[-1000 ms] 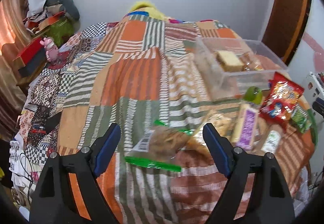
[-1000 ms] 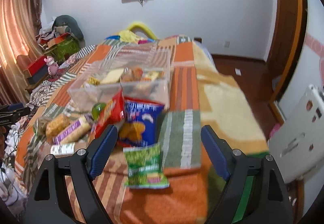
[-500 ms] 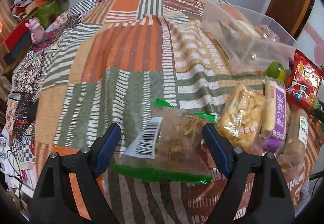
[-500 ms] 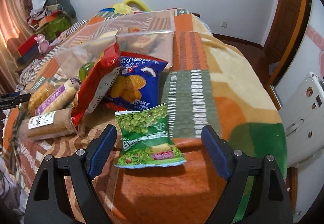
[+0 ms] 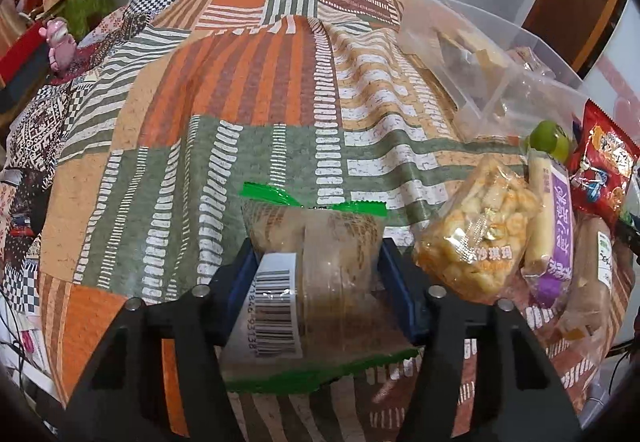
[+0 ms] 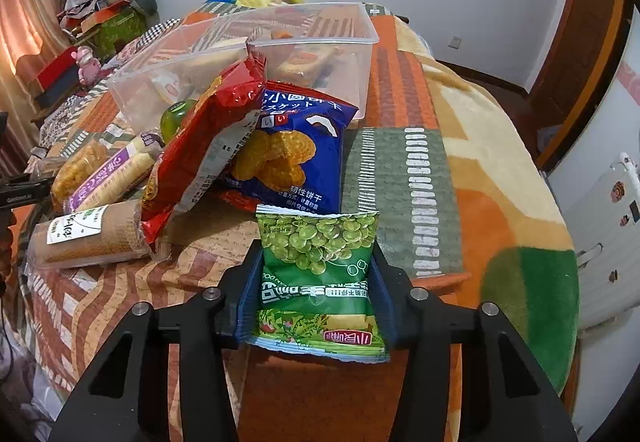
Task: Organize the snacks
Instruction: 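Grasp the clear green-strip bag with left tool while right tool grasps the green pea bag, then place the green-strip bag and green pea bag into the clear box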
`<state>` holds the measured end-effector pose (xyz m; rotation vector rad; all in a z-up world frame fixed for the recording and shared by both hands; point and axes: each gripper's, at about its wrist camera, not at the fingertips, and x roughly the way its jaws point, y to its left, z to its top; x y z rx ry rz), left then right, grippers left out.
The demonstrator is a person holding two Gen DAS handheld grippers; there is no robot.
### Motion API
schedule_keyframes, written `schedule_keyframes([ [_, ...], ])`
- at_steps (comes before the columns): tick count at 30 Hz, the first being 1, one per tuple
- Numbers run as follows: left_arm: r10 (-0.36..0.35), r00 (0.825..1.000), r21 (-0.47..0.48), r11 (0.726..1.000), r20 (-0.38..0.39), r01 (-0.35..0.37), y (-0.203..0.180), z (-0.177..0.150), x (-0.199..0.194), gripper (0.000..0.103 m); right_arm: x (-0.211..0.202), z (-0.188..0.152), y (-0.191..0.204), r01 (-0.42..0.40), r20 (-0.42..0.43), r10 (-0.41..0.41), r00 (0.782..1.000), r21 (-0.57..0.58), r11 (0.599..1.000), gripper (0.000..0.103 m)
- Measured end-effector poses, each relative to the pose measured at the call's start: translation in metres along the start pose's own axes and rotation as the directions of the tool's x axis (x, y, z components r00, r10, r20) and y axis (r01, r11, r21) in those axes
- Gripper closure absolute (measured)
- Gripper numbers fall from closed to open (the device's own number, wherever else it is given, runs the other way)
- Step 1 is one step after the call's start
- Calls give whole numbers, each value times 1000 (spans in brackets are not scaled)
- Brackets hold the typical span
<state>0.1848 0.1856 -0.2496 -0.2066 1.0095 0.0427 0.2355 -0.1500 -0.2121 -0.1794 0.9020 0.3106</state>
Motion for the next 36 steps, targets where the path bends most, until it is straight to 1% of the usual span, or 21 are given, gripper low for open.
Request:
schedule_keyframes([
  [7,20,999,-13,1000,38,-20,-4,-3,-25,49,-14,2,-6,-13,37,12,999,26,1000,62],
  [14,23,991,14,1000,135,-25,-26,13,-69,49,-38,14,-11,-23,115,18,993,34,999,62],
  [19,-6,979,48,999,202,-4,-51,27,-95,49,-55,34,-12,-29,190,24,981,24,999,62],
  [23,-51,966,69,997,254,35,-76,43,-112,49,-63,48,-12,-39,244,33,969,18,999,62],
  [29,-111,947,109,991,301,81,-114,69,-122,49,-64,70,-7,-44,300,45,953,-10,999,62],
  [33,-129,943,134,987,307,92,-136,87,-116,49,-59,83,-6,-51,321,56,945,-25,998,62],
  [36,-136,945,144,985,298,96,-150,98,-107,49,-48,94,-5,-54,324,61,944,-29,998,62],
])
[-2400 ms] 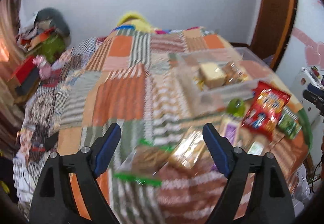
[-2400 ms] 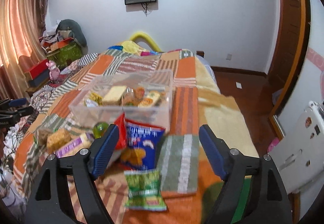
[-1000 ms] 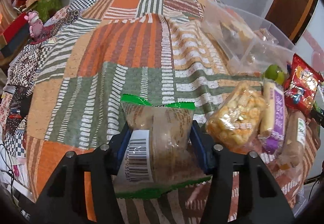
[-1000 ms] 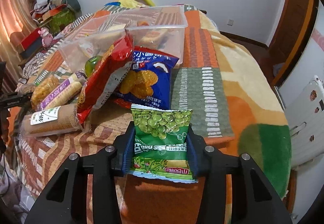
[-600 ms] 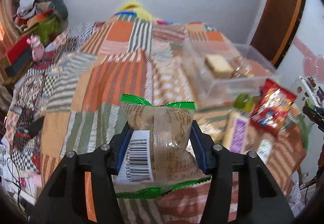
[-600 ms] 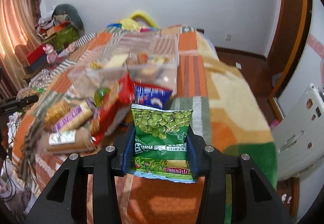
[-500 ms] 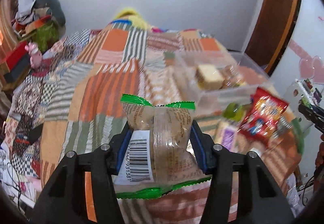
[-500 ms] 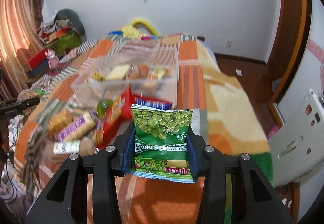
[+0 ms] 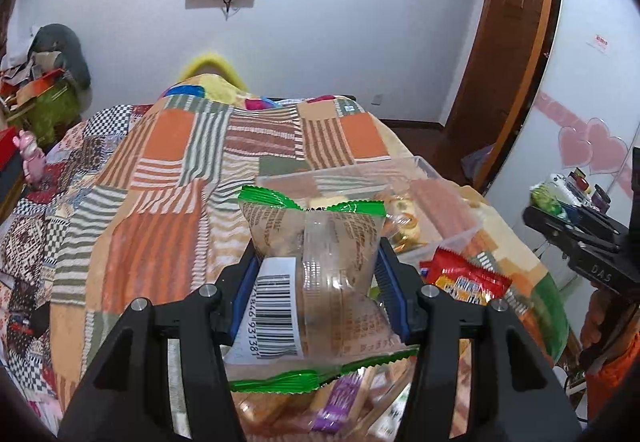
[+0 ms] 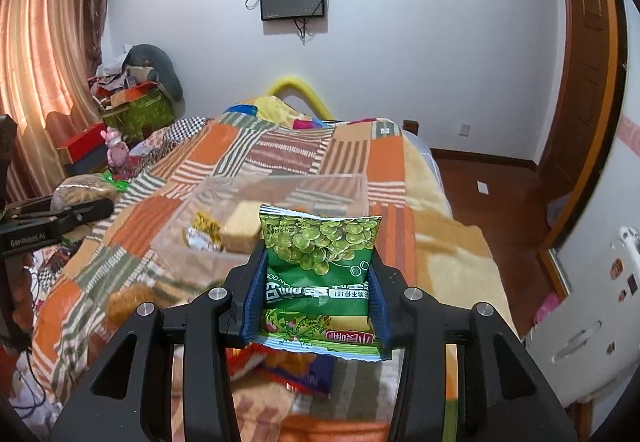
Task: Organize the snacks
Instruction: 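Place the green-strip bag and green pea bag into the clear box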
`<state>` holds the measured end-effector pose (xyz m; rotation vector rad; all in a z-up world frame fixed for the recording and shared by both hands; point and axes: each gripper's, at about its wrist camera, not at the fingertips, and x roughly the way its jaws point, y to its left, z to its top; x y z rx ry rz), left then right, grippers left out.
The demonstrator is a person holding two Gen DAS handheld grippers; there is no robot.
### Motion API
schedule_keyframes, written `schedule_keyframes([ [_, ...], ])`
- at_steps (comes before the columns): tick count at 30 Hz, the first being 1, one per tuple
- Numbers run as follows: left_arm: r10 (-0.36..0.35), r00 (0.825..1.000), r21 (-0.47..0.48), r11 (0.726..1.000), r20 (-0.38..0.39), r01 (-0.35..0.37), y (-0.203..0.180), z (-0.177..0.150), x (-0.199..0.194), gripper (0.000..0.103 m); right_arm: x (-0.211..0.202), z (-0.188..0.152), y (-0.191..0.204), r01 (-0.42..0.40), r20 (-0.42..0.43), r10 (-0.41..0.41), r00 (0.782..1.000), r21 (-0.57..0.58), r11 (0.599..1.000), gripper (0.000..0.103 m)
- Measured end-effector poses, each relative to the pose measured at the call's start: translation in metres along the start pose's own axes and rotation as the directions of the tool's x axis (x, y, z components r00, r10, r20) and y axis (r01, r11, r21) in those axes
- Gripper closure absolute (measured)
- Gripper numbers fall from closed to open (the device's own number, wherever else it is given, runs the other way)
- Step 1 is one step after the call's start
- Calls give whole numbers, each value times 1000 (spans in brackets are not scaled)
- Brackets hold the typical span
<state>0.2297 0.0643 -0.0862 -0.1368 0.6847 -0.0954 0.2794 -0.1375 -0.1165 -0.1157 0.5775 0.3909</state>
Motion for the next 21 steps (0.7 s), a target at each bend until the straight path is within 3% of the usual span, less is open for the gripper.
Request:
schedule_keyframes([
  [13,18,995,-28,999,-96,-21,-13,15,88,49,66,16,-8,-5,-90,7,996,14,1000,62],
  [21,38,991,-28,999,-129,-42,-17,15,114,48,90,12,-9,5,-160,-11,987,-42,999,62],
])
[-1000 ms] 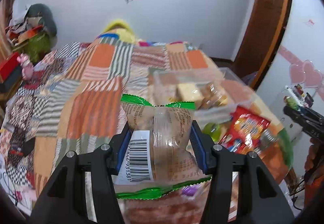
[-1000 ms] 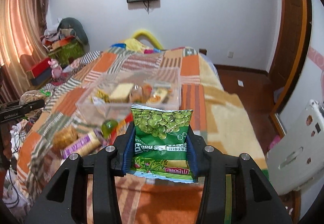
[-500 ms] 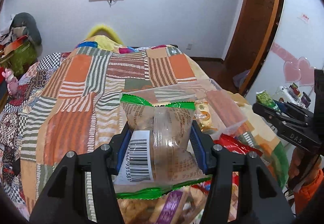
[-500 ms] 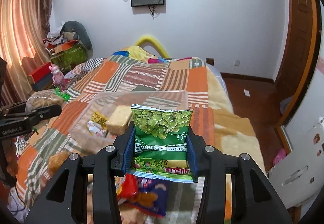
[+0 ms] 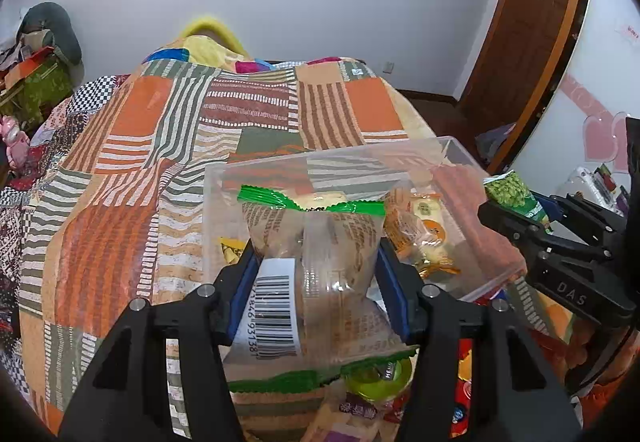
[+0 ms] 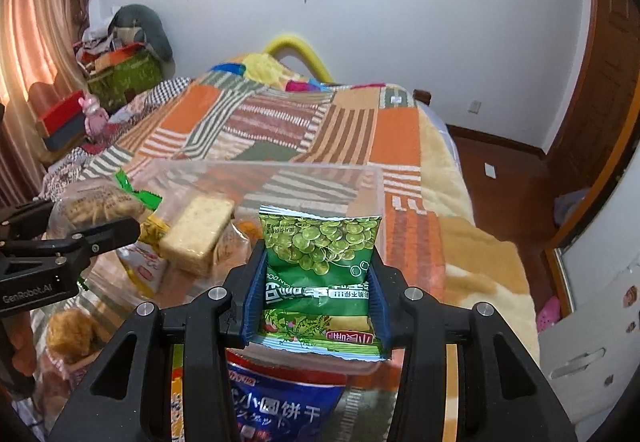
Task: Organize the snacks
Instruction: 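Place the green-strip bag and green pea bag into the clear box, then grasp a clear bag of crackers with left tool while right tool grasps the red chip bag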
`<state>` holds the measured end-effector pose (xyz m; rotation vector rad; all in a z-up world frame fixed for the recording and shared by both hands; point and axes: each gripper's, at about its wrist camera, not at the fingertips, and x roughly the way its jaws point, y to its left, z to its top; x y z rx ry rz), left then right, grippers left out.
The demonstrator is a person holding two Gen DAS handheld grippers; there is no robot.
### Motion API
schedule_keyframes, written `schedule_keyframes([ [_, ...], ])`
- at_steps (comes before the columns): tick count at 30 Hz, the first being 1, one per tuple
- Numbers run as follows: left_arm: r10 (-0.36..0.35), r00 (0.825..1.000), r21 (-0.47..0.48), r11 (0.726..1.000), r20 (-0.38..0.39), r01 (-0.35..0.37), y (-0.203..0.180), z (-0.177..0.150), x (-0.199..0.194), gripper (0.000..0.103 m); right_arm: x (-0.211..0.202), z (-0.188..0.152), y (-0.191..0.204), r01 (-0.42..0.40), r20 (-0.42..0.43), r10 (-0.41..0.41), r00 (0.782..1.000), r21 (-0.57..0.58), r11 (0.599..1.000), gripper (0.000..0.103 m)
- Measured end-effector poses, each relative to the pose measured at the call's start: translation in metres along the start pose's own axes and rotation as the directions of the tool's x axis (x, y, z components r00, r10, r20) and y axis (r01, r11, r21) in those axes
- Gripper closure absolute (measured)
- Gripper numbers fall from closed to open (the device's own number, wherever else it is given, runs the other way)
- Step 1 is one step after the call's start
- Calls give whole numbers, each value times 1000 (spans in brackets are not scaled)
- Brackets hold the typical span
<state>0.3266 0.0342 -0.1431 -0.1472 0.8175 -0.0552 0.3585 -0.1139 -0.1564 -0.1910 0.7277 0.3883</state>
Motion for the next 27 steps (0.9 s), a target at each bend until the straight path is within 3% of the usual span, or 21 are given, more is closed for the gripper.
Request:
schedule_keyframes([
  [2,1,1000,5,1000,-11,-1,-1,-2,2,47,-1,-2,-1,-6,-17,6,1000,-3,1000,60],
  [7,1,1000,7,1000,-4,-1,-3,-5,-7,41,-19,-5,-4,0,14,0,1000,-1,1000,38],
  [14,3,999,34,999,51,-5,0,-7,-49,37,-56,-9,-1,-16,65,17,998,-3,1000,36],
  [18,22,997,33,999,72,-24,10,-17,-71,29,-73,-13,6,-18,90,19,996,-20,1000,29],
  [27,107,994,14,994,-19,-106,50,-73,-83,24,-82,-40,22,-31,67,35,997,-50,998,24],
])
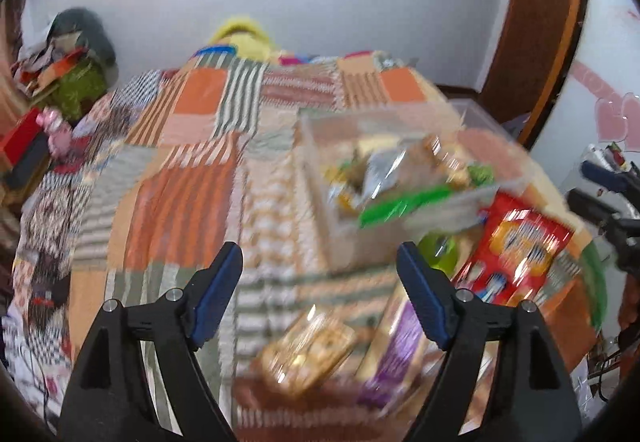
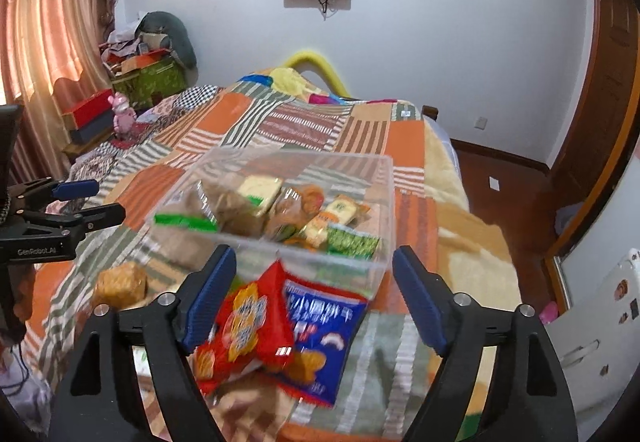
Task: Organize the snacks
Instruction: 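Grasp a clear bag of crackers with left tool while right tool grasps the red chip bag, then drop the cracker bag and red chip bag into the clear box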
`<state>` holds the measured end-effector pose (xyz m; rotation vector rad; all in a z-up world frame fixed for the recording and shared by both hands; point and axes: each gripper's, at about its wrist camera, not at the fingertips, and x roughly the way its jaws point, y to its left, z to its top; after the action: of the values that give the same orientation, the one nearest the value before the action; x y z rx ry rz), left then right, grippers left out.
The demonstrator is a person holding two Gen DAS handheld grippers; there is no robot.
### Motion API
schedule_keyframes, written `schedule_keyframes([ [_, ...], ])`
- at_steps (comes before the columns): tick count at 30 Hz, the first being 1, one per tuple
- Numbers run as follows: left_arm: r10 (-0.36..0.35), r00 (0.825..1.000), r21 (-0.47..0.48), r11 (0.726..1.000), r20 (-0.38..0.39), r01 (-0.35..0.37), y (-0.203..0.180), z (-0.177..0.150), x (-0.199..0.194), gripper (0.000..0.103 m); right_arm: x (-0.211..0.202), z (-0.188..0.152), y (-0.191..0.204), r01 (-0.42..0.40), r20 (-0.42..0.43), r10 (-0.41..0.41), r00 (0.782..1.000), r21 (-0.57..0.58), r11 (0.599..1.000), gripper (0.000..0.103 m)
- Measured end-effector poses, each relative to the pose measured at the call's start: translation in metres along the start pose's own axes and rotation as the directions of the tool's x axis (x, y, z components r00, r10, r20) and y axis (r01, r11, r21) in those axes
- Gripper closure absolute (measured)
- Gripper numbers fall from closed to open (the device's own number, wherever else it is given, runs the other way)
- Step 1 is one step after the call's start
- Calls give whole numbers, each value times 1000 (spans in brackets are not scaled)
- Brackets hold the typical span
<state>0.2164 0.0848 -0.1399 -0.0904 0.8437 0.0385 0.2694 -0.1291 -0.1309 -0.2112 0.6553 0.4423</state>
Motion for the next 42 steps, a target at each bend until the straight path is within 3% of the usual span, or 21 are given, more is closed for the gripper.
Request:
schedule_keyframes([
  [4,12,998,4,1000,-59,-12,12,-31,15,24,2,-18,9,-2,-25,2,1000,-4,1000,23],
  [10,-43,987,-11,999,-152,42,21,-58,41,24,20,-28,22,-11,-83,10,996,-17,1000,23],
  [13,-49,985,4,999,-163,51,17,-65,53,24,36,-29,26,-28,-114,27,993,-7,1000,23],
  [15,-63,986,2,998,-155,64,16,-66,59,24,46,-29,30,-79,-138,79,987,8,997,24],
  [18,-121,980,-40,992,-157,116,20,-65,65,36,52,-34,38,-122,-146,123,982,16,992,25],
  [20,-123,980,-34,992,-155,119,20,-65,67,42,53,-35,45,-119,-137,118,984,0,993,29],
  [27,-69,990,17,997,-125,72,14,-73,58,58,56,-38,46,-119,-139,123,983,31,992,68],
  [33,-95,991,-3,995,-99,96,14,-68,41,59,34,-37,36,-156,-76,162,984,80,984,81],
  [36,-103,992,-16,995,-74,102,15,-59,32,59,19,-31,40,-118,-25,118,993,31,993,85],
  [42,-91,996,15,996,6,91,3,-35,4,59,-4,-17,33,-93,45,92,995,15,996,85],
])
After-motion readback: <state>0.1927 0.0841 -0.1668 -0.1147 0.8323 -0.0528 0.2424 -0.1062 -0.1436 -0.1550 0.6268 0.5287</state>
